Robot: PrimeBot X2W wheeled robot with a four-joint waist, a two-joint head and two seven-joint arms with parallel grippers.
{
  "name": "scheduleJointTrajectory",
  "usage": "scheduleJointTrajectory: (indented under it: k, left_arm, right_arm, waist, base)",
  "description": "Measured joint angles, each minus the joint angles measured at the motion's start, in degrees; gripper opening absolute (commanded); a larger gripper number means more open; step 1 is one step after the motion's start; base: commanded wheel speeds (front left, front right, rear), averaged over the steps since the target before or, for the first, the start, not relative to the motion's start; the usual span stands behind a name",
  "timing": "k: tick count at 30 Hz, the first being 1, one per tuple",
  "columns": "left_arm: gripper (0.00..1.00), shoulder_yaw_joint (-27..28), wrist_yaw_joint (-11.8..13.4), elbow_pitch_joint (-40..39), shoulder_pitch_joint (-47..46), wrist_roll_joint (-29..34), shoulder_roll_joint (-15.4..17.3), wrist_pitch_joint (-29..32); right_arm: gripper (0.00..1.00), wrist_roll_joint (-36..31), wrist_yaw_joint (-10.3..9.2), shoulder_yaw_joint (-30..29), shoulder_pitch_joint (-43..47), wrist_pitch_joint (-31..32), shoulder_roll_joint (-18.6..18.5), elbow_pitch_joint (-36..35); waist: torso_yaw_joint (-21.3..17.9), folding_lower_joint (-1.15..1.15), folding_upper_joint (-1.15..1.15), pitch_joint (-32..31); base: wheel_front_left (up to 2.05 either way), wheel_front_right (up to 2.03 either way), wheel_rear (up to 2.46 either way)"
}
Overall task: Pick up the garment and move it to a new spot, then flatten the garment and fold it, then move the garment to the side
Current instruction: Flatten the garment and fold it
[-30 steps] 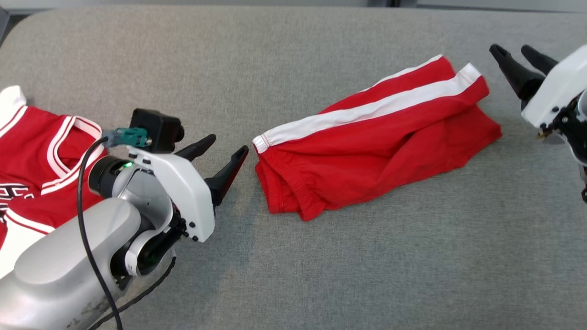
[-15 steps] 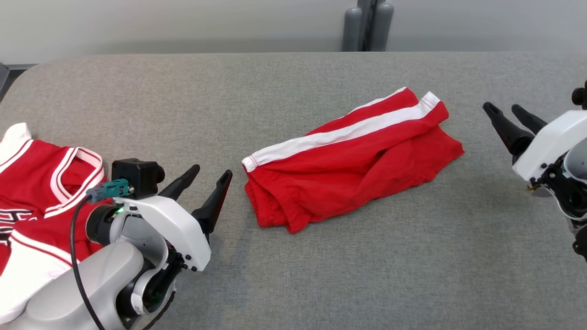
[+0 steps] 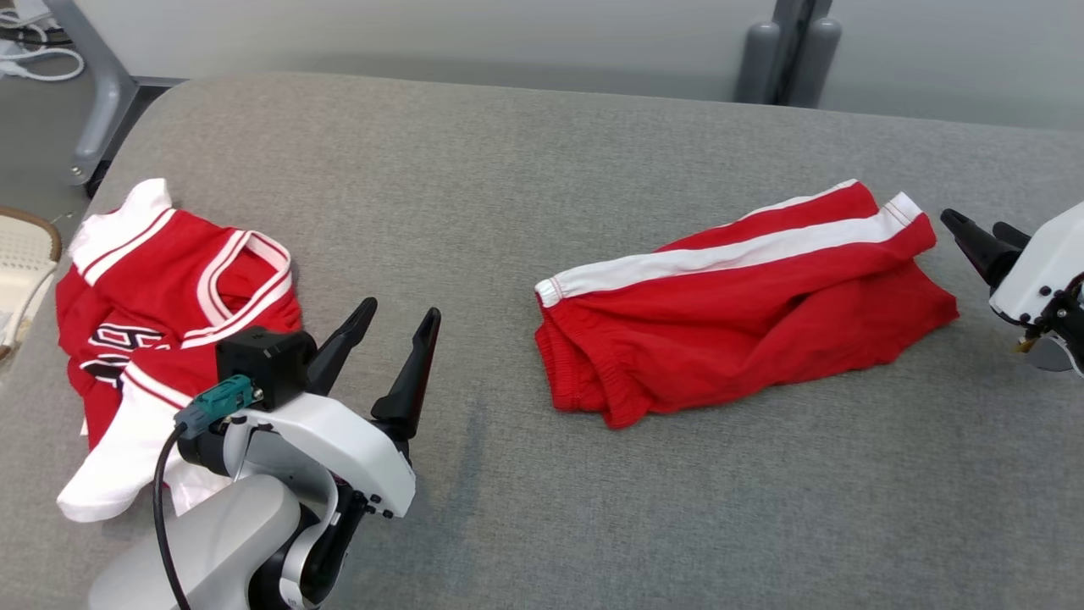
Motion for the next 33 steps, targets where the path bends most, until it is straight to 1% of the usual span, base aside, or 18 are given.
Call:
scheduleJointTrajectory:
  k: [7, 14, 20, 25, 30, 31, 32, 33]
  left_arm:
    - [1.0, 1.12, -0.15, 0.1, 2.37, -0.18, -1.3, -1.25]
    - [1.0, 1.38, -0.49, 0.58, 3.32, 0.2, -2.02, -1.74]
    - [1.0, 1.52, -0.6, 0.55, 3.47, 0.55, -2.27, -1.92]
    - [1.0, 1.68, -0.48, 0.38, 3.47, 0.65, -2.22, -1.92]
    - [1.0, 1.88, -0.32, 0.31, 3.63, 0.7, -2.44, -2.01]
    - [1.0, 1.93, -0.32, 0.31, 3.8, 0.7, -2.59, -2.03]
    - [1.0, 1.97, -0.32, 0.34, 4.08, 0.7, -2.69, -2.15]
    - [1.0, 1.97, -0.32, 0.41, 4.35, 0.7, -2.74, -2.15]
  right_arm:
    - [1.0, 0.88, 0.0, 0.9, -3.39, 2.19, -1.3, 8.6]
    - [1.0, 3.27, 0.0, -0.26, -6.56, 4.59, -2.41, 16.58]
    - [1.0, 5.52, 0.0, -1.67, -7.94, 5.58, -2.86, 20.04]
    - [1.0, 7.48, 0.0, -3.07, -8.86, 8.9, -2.82, 22.68]
    - [1.0, 8.61, 0.02, -3.66, -9.56, 13.1, -2.7, 23.97]
    - [0.6, 8.8, 0.02, -3.68, -9.56, 13.39, -2.58, 24.08]
    - [0.14, 9.02, 0.02, -3.74, -9.57, 13.59, -2.36, 24.26]
    - [0.0, 9.09, 0.02, -3.75, -9.55, 13.6, -2.09, 24.39]
  waist:
    - [4.29, 0.0, 0.0, 0.47]
    - [8.56, 0.0, 0.0, 2.42]
    - [10.95, 0.0, 0.0, 4.23]
    - [12.2, 0.0, 0.0, 5.33]
    - [12.35, 0.0, 0.0, 5.37]
    - [12.27, 0.0, 0.0, 5.26]
    - [12.15, 0.0, 0.0, 5.13]
    - [12.01, 0.0, 0.0, 4.97]
  base:
    - [0.0, 0.0, 0.0]
    - [0.0, 0.0, 0.0]
    - [0.0, 0.0, 0.0]
    - [0.0, 0.0, 0.0]
    - [0.0, 0.0, 0.0]
    - [0.0, 0.0, 0.0]
    - [0.0, 0.0, 0.0]
    - [0.0, 0.0, 0.0]
